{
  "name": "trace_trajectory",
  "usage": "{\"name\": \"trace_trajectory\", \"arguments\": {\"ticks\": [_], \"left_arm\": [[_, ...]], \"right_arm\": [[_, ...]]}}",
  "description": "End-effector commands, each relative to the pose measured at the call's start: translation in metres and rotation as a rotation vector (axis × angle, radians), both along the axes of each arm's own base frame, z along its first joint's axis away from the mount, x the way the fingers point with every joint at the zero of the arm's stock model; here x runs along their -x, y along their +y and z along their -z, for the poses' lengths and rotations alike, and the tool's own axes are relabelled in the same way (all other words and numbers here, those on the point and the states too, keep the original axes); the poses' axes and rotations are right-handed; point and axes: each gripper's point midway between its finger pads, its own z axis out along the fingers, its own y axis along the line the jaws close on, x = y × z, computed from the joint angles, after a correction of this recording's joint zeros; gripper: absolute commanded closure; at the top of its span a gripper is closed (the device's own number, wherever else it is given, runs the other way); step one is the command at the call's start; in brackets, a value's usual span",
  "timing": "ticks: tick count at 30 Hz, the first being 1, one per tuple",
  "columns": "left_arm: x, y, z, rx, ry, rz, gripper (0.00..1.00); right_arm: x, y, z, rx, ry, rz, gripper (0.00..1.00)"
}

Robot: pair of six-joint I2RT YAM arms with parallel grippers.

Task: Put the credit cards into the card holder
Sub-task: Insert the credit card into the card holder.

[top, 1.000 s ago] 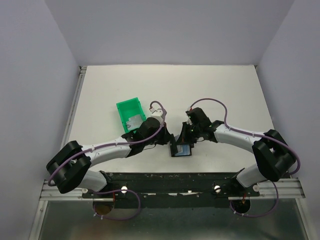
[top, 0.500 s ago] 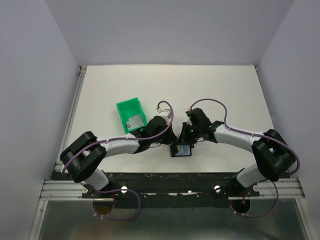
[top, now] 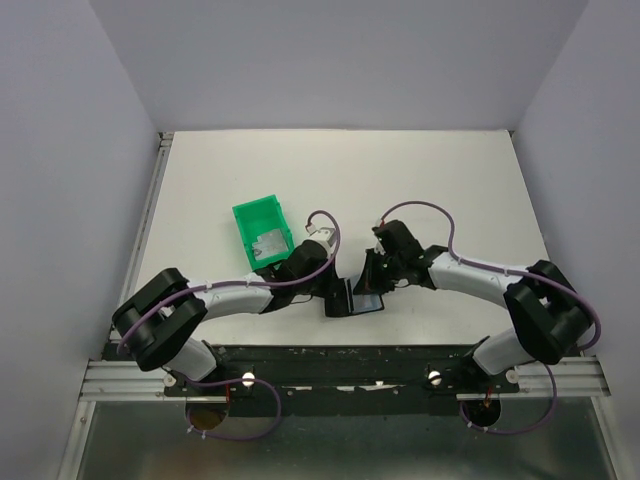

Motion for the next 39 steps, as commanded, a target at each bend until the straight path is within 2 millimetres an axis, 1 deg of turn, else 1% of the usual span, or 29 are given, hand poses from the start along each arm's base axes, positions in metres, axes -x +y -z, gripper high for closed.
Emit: {"name": "trace_trajectory", "arguments": {"ticks": [1, 5, 9, 11, 12, 18, 27, 31, 38, 39], "left_arm": [[0.014, 0.026, 0.026, -0.11, 0.044, -0.024, 1.0], [0.018, 0.029, 0.031, -0.112, 0.059, -0.026, 1.0], [0.018, 0.028, 0.038, -0.117, 0.068, -0.022, 1.0], [0.017, 0.027, 0.041, -0.122, 0.072, -0.022, 1.0], [0.021, 0.024, 0.042, -0.114, 0.087, -0.002, 1.0], [0.018, 0.021, 0.04, -0.107, 0.083, -0.005, 1.0], [0.019, 0.02, 0.043, -0.112, 0.089, 0.001, 1.0], [0.018, 0.019, 0.042, -0.107, 0.088, 0.0, 1.0], [0.017, 0.019, 0.041, -0.107, 0.087, -0.001, 1.0], [0.018, 0.018, 0.041, -0.106, 0.087, 0.001, 1.0]], "right_arm": [[0.0, -0.004, -0.004, 0.006, -0.033, 0.008, 1.0], [0.001, -0.002, -0.013, -0.015, -0.051, -0.001, 1.0], [-0.001, -0.005, -0.022, -0.01, -0.076, 0.001, 1.0], [-0.002, -0.009, -0.026, 0.007, -0.092, 0.004, 1.0], [-0.002, -0.012, -0.028, 0.017, -0.099, 0.007, 0.99], [-0.005, -0.031, -0.036, 0.099, -0.138, 0.041, 1.0], [-0.008, -0.038, -0.058, 0.089, -0.208, 0.075, 1.0], [-0.008, -0.044, -0.058, 0.115, -0.209, 0.084, 1.0], [-0.005, -0.058, -0.045, 0.201, -0.169, 0.102, 1.0], [-0.008, -0.063, -0.043, 0.23, -0.181, 0.117, 0.99]]}}
